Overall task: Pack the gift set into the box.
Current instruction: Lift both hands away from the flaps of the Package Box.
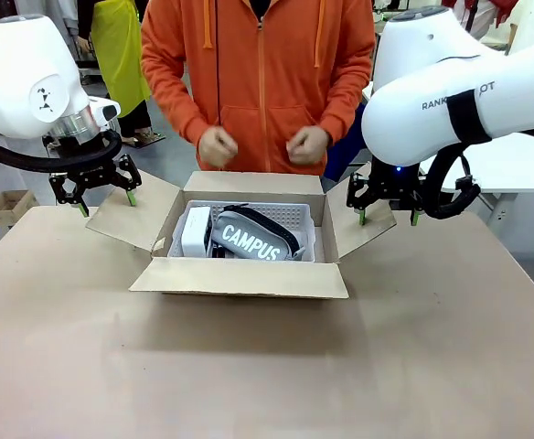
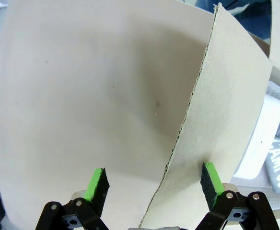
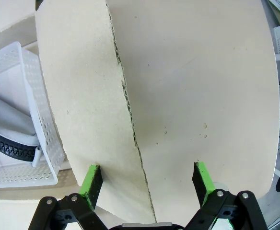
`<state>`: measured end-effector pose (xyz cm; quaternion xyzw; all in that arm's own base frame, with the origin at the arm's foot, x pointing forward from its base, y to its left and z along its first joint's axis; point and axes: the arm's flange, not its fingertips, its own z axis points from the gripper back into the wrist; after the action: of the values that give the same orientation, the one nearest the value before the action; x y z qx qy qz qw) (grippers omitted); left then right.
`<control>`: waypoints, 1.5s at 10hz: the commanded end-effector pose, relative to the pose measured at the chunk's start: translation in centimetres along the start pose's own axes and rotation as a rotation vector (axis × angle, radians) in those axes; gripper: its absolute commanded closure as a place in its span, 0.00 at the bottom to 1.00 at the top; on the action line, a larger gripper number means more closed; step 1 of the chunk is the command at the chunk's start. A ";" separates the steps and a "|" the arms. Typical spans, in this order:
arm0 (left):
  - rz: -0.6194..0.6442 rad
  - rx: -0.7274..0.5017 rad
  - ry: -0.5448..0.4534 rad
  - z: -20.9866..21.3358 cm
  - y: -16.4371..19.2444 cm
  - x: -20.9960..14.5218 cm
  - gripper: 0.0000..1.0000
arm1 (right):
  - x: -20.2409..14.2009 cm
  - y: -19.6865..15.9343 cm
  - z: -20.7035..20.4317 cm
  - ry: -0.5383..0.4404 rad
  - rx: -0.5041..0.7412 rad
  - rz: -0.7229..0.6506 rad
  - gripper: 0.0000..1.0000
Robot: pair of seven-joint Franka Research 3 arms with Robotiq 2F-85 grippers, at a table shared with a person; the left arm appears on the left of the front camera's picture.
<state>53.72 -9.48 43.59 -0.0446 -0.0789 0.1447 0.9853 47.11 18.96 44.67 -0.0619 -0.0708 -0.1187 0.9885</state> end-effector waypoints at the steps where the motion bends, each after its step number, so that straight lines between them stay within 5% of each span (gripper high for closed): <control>1: -0.115 -0.111 0.072 3.8 1.0 -1.0 0.00 | 0.1 -1.8 2.8 0.003 0.090 0.096 0.00; 4: -0.221 -0.510 0.283 12.5 7.0 -1.2 0.00 | 1.2 -9.3 9.2 0.192 0.489 0.339 0.00; 6: -0.201 -0.777 0.443 14.1 12.4 1.1 0.00 | 2.0 -14.5 9.5 0.313 0.808 0.401 0.00; 9: -0.061 -1.194 0.610 9.8 23.2 5.7 0.00 | 1.9 -25.9 2.3 0.312 1.262 0.132 0.00; 11: -0.059 -1.432 0.476 5.3 27.5 4.9 0.00 | 0.8 -29.9 -3.5 0.202 1.421 -0.118 0.00; 12: 0.082 -1.396 0.435 4.6 27.1 5.3 0.00 | 1.2 -28.6 -4.7 0.199 1.291 -0.315 0.00; 13: -0.060 -1.332 0.553 5.2 28.6 4.0 0.00 | 0.3 -30.8 -1.8 0.279 1.331 0.008 0.00; 15: -0.060 -1.332 0.553 5.2 28.6 4.0 0.00 | 0.3 -30.8 -1.8 0.279 1.331 0.008 0.00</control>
<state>49.31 19.65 45.14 -0.6788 0.0889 0.0327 0.7282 40.45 -10.87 44.84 0.5788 -0.0063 -0.0795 0.8116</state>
